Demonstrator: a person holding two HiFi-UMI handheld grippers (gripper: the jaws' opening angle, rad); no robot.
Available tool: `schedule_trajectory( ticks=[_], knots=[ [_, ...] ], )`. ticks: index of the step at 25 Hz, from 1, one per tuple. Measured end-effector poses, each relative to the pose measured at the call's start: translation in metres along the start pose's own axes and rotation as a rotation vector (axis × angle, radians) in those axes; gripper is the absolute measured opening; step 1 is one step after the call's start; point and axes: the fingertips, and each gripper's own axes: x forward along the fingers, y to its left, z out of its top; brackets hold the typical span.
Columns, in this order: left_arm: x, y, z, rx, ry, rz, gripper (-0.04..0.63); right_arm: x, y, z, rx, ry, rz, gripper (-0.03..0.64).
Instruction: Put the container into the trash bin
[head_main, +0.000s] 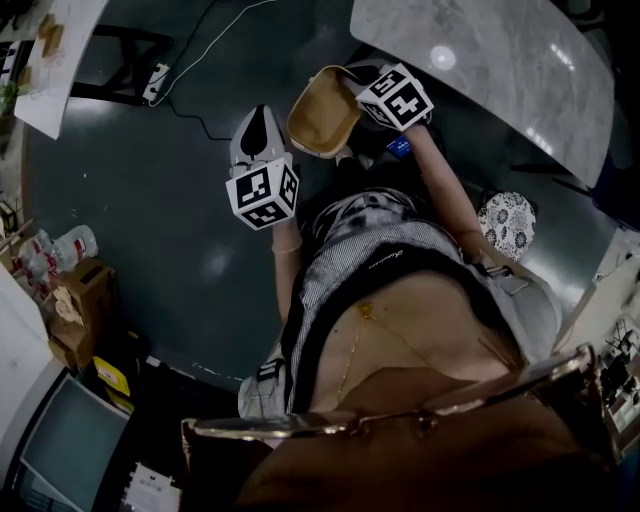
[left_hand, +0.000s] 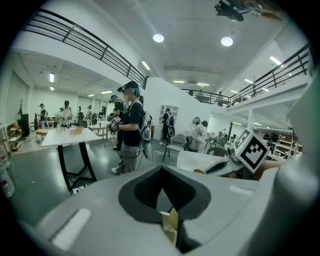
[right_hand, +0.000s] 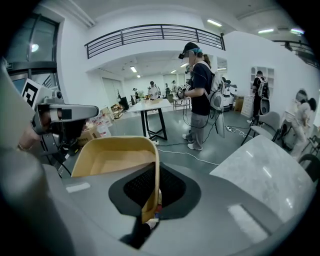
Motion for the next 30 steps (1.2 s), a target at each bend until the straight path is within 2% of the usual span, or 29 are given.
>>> schedule_trajectory(
  ticks=[7,10,12,14,19,24,26,28,30],
  knots=[
    [-0.007,0.018,-0.001,-0.027,-0.006,0.036,0.002,0.022,0.013,-0.007,-0.037,0.063,0.026,0.04],
    [-0.009,0.025,-0.004,-0.036,-0.004,0.049,0.001,0.029,0.017,-0.012,-0.034,0.089,0.05,0.135],
    [-0.01,0.029,-0.007,-0.042,0.0,0.056,0.002,0.032,0.019,-0.015,-0.037,0.104,0.056,0.147],
    [-0.012,0.031,-0.01,-0.046,0.005,0.062,0.001,0.032,0.021,-0.017,-0.039,0.11,0.062,0.187],
    [-0.009,0.026,-0.015,-0.037,0.013,0.054,0.001,0.027,0.023,-0.014,-0.033,0.083,0.064,0.206],
    [-0.005,0.021,-0.016,-0.031,0.022,0.038,0.002,0.021,0.026,-0.005,-0.034,0.058,0.068,0.176],
    [-0.005,0.019,-0.015,-0.029,0.024,0.032,0.002,0.017,0.028,-0.002,-0.033,0.044,0.075,0.127],
    [-0.005,0.016,-0.015,-0.027,0.024,0.024,0.001,0.012,0.03,-0.001,-0.032,0.03,0.093,0.033],
    [-0.004,0.012,-0.013,-0.023,0.023,0.012,0.002,0.006,0.033,0.001,-0.028,0.016,0.111,0.025]
  ],
)
